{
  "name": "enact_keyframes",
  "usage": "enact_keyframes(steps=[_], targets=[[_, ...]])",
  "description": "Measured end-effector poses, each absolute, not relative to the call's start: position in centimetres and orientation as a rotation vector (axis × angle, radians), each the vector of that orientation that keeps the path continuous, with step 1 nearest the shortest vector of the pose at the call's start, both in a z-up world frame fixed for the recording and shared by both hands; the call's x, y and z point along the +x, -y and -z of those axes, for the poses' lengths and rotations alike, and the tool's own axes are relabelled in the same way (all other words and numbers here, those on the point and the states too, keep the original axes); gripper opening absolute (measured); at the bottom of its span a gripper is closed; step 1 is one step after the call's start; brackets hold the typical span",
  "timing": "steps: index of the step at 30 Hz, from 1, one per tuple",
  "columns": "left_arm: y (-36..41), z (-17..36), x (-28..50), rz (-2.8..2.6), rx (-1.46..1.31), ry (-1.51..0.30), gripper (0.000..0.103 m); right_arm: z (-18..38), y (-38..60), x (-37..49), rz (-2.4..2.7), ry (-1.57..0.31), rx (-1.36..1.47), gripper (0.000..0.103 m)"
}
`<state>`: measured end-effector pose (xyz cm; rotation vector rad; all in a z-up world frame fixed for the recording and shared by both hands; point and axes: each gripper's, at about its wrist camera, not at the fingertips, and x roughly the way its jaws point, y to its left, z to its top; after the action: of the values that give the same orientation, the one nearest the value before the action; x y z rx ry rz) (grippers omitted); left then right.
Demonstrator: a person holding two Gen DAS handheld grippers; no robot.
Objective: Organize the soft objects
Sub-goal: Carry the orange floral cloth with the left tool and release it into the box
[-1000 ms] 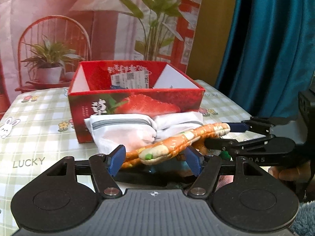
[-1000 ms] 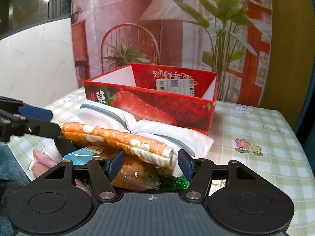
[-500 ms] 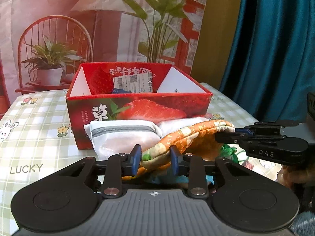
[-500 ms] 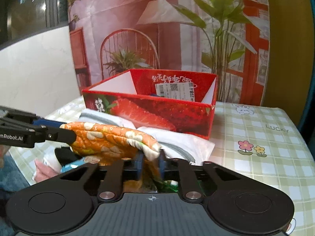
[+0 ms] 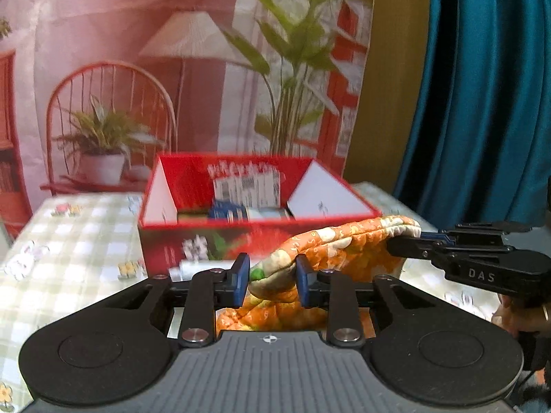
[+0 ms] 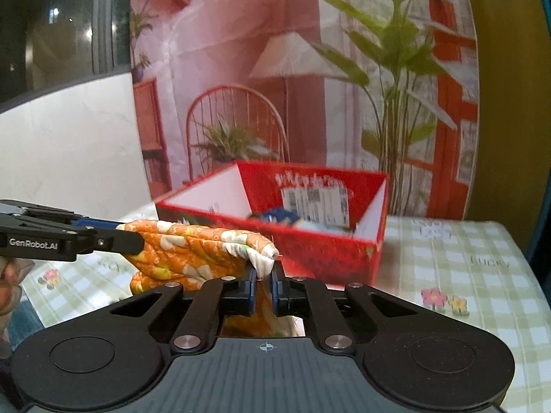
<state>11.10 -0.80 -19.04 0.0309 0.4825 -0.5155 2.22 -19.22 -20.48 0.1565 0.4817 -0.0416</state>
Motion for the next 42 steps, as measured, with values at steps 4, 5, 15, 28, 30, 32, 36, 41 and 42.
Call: enact_keyframes(steps=[4,5,15,28,30,32,36,41,42], targets=[[0.3,17.0,11.2,0.507,0.005,-0.421,0.030,18.2,19.2,2.6,0.030,-0.423,0.132,0.008],[0.1,16.4,11.2,0.504,-0.003,-0.404,0.030,17.6,19.2,2.8,0.027,-0.408,0.126,0.008],[0.6,10.4,14.3,0.464,0.001,-0.258,0.030,11.9,19.7,6.8,0.009,-0.284,0.063,0.007],[1.5,13.8,24.1,0.438,-0.051,-0.523,0.030,15.2,24.2,15.7,0.008,-0.478,0.248,0.007],[1.7,14.9,25.3,0.428,-0.041,-0.573,0.030,16.5,25.0,16.9,0.002,-0.538,0.296,0.007],[1.9,16.0,26.5,0.418,-0.029,-0.618,0.030,17.9,25.5,17.8,0.005,-0.594,0.332,0.007],[2.3,17.3,28.3,0.393,-0.006,-0.671,0.030,20.2,26.5,19.4,0.012,-0.677,0.415,0.007],[2.9,18.5,29.2,0.384,0.030,-0.725,0.030,22.2,26.9,20.7,0.028,-0.747,0.453,0.007],[2.9,18.8,29.3,0.385,0.030,-0.734,0.030,22.5,26.9,20.7,0.031,-0.754,0.458,0.007]])
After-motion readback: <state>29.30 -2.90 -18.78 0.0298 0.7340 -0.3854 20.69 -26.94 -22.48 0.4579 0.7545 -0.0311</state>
